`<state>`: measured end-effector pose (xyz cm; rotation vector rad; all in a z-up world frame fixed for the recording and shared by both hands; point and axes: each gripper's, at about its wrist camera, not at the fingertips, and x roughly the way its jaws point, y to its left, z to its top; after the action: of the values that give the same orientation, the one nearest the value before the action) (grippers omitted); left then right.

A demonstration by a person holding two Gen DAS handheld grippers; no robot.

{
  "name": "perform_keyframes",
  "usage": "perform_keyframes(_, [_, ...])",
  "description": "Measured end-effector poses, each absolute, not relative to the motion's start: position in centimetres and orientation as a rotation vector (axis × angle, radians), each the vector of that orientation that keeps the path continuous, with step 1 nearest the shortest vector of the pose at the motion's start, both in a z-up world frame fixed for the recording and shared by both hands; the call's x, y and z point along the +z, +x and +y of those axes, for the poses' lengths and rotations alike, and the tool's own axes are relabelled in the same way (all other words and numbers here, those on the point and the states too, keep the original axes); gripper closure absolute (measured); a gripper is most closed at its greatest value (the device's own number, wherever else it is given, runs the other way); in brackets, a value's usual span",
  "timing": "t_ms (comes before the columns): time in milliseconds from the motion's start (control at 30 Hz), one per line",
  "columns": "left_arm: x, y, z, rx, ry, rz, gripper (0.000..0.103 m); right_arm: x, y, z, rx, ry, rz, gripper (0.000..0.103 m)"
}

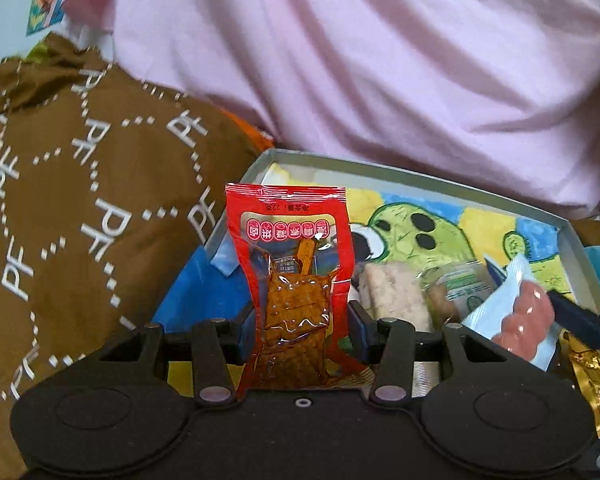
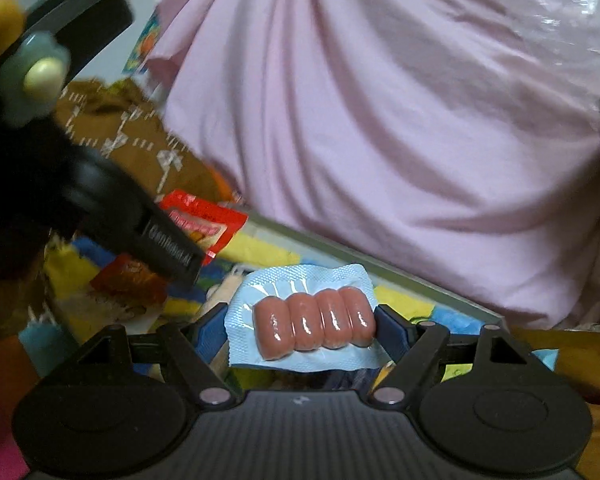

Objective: Organize snacks
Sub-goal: 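Lower the jerky packet and sausage pack into the tray and open both tools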

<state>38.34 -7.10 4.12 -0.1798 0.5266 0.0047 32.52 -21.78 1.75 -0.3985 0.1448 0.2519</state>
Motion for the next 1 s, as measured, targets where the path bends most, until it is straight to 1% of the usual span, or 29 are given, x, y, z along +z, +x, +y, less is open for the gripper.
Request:
perform_keyframes(233, [3.8, 38.6, -6.8, 0.009, -0.2, 0.549, 0.053, 1.1, 33.1, -21.9, 0.267, -0.368, 0.194, 0.019])
perform_keyframes(400, [3.7, 38.7, -6.8, 0.012, -0.215, 0.563, 0.05, 1.3, 33.6, -22.5, 0.275, -0.32, 0.211, 0.019])
perform_keyframes(433, [3.7, 38.7, -6.8, 0.013, -0.216, 0.563, 0.049, 1.3, 33.5, -22.5, 0.274, -0.318, 0.211, 0.018])
perform_keyframes(500, [3.7, 38.7, -6.8, 0.012, -0.227, 0.567, 0.04, 1.3, 33.5, -22.5, 0.275, -0.312, 0.211, 0.018])
perform_keyframes(567, [3.7, 38.5, -6.5, 0.017, -0.253, 0.559, 0.034, 1.3, 33.6, -22.6, 0.277, -0.3, 0.214, 0.016])
perform_keyframes(733, [3.8, 38.2, -5.9, 0.025, -0.297, 0.547, 0.03, 1.4, 33.7, -23.0, 0.278, -0.277, 0.222, 0.012])
perform_keyframes(800, [3.9, 38.1, -5.9, 0.028, -0.297, 0.537, 0.024, 1.4, 33.7, -23.0, 0.276, -0.277, 0.221, 0.011])
perform_keyframes(933, [4.3, 37.7, -5.7, 0.03, -0.306, 0.514, 0.019, 1.6, 33.5, -23.0, 0.272, -0.269, 0.211, 0.008])
perform_keyframes(1000, [4.4, 37.5, -5.7, 0.033, -0.308, 0.509, 0.014, 1.7, 33.4, -23.0, 0.272, -0.267, 0.207, 0.006])
